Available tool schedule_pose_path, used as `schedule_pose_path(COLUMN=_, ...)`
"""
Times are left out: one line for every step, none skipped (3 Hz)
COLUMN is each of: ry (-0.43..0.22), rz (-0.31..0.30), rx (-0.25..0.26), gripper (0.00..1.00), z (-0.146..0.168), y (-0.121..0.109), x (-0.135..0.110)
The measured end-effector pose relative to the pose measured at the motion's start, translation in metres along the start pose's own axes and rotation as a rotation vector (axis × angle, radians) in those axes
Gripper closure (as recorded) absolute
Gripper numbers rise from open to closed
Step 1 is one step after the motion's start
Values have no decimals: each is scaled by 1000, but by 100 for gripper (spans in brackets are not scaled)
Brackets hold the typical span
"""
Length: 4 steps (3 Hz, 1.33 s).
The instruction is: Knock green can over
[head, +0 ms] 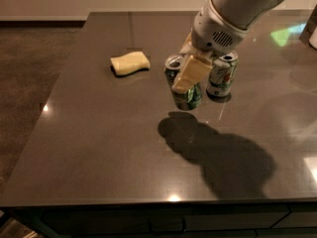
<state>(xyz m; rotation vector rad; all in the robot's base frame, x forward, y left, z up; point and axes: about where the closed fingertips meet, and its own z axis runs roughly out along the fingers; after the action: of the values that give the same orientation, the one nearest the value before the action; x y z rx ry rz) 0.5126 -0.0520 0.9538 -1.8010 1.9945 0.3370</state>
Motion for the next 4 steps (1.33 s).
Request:
schedule_pose_path(ry=96, rz=-101, rx=12, gripper=100, z=-12, y=17, x=9)
schedule_pose_path(ry=154, rz=-201, rx=29, gripper=100, z=-8, y=34, x=8)
schedule_pose_path(ry=195, rz=-307, rx=31, gripper=100, z=4, y=47, x=2)
schedule_pose_path(ry=225, rz=-398, rx=20, gripper=81, z=18, y=56, x=-1)
